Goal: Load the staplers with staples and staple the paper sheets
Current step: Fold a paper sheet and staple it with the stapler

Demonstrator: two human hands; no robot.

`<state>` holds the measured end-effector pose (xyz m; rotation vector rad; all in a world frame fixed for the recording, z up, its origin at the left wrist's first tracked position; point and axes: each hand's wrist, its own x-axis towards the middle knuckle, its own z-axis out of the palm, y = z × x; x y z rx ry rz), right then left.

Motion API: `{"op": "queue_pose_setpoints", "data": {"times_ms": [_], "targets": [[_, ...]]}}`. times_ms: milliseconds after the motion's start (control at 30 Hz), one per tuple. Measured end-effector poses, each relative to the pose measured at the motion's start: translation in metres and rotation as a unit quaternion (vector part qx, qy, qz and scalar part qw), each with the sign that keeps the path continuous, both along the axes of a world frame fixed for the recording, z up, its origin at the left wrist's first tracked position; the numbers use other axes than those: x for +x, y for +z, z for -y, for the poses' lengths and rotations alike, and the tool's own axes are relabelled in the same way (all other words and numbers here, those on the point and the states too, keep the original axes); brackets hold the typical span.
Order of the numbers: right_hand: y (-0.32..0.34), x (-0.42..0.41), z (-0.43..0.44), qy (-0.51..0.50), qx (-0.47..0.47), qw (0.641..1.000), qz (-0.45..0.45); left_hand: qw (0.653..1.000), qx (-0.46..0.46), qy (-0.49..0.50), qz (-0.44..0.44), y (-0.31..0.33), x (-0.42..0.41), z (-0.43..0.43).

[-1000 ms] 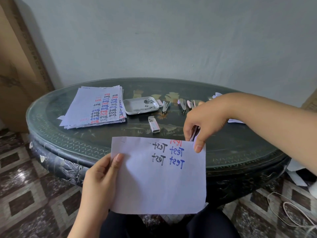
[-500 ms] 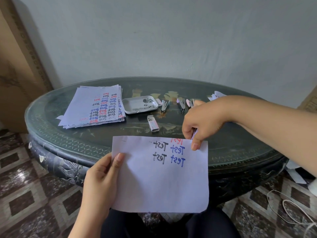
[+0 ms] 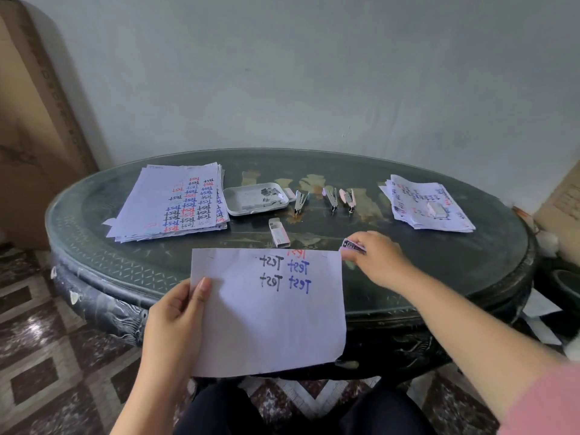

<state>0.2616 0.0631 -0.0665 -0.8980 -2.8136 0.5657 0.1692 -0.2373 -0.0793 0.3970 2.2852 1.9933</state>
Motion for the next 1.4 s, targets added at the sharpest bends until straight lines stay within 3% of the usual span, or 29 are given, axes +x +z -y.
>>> {"op": "queue_pose_setpoints", "data": {"times_ms": [100, 400, 467, 533, 600, 667, 767, 967, 1167, 1267, 1400], "targets": [[-0.030, -0.005, 0.008, -0.013, 0.100, 0.995, 0.017, 1.000, -0.022, -0.002, 0.000, -0.002, -0.004, 0.001], [-0.052, -0.019, 0.008, -0.006, 0.103, 0.995, -0.004, 0.999, -0.039, -0.028, 0.021, -0.005, -0.013, 0.001], [-0.044, -0.017, 0.007, -0.025, 0.046, 0.998, -0.028, 0.998, -0.043, -0.048, 0.027, -0.006, -0.016, -0.003], [-0.026, -0.014, 0.010, -0.042, -0.033, 0.990, -0.129, 0.995, -0.049, -0.075, 0.040, -0.005, -0.020, -0.008], [0.003, -0.006, 0.015, -0.004, -0.162, 0.973, -0.167, 0.992, -0.060, -0.100, 0.045, -0.002, -0.024, -0.017], [0.028, 0.008, 0.022, 0.072, -0.302, 0.944, -0.112, 0.989, -0.071, -0.121, 0.043, 0.004, -0.030, -0.029], [0.036, 0.030, 0.018, 0.118, -0.308, 0.943, -0.045, 0.982, -0.090, -0.161, 0.031, 0.018, -0.033, -0.056], [0.033, 0.087, -0.043, 0.021, -0.358, 0.928, -0.096, 0.954, -0.177, -0.233, -0.060, 0.041, -0.031, -0.158], [0.027, 0.150, -0.142, -0.211, -0.365, 0.872, -0.250, 0.929, -0.219, -0.211, -0.212, 0.045, -0.015, -0.287], [0.018, 0.171, -0.193, -0.333, -0.324, 0.828, -0.314, 0.888, -0.266, -0.265, -0.266, 0.032, -0.012, -0.357], [0.001, 0.179, -0.250, -0.388, -0.299, 0.799, -0.348, 0.814, -0.344, -0.364, -0.296, 0.015, 0.001, -0.442]]}}
